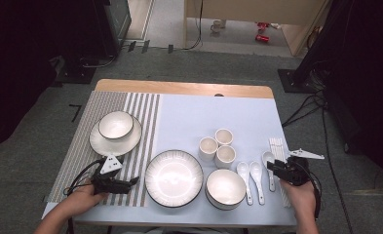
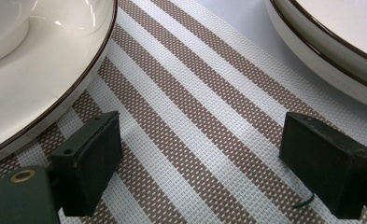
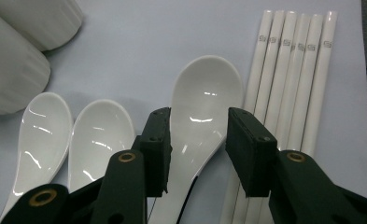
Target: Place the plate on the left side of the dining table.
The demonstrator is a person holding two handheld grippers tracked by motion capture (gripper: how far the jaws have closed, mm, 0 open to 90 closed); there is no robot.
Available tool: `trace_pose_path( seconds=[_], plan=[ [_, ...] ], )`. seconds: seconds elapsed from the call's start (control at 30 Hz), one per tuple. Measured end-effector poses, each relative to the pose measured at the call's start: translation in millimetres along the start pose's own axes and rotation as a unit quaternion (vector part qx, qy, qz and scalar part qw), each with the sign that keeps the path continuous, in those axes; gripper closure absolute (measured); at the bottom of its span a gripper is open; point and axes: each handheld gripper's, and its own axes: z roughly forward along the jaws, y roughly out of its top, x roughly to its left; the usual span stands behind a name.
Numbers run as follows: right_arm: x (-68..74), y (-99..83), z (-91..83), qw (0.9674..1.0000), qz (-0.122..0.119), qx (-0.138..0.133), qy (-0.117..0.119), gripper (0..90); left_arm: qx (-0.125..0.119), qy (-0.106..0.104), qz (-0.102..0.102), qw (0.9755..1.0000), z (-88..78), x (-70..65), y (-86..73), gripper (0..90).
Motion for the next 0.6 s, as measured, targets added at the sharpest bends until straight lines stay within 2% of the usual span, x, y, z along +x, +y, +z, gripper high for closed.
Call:
trace_pose_path(
  seconds=[0.13, 0.6],
  plan=[
    [0.4, -1.6, 1.7, 1.0000, 0.002, 0.007, -0.002, 62.1, 0.000, 0.000, 0.000, 1.0000, 0.0, 0.0, 0.0, 12.9],
    [1.1, -4.6, 0.2, 0.9998, 0.017, 0.006, 0.002, 64.1, 0.000, 0.000, 0.000, 1.0000, 0.0, 0.0, 0.0, 13.0]
  ],
)
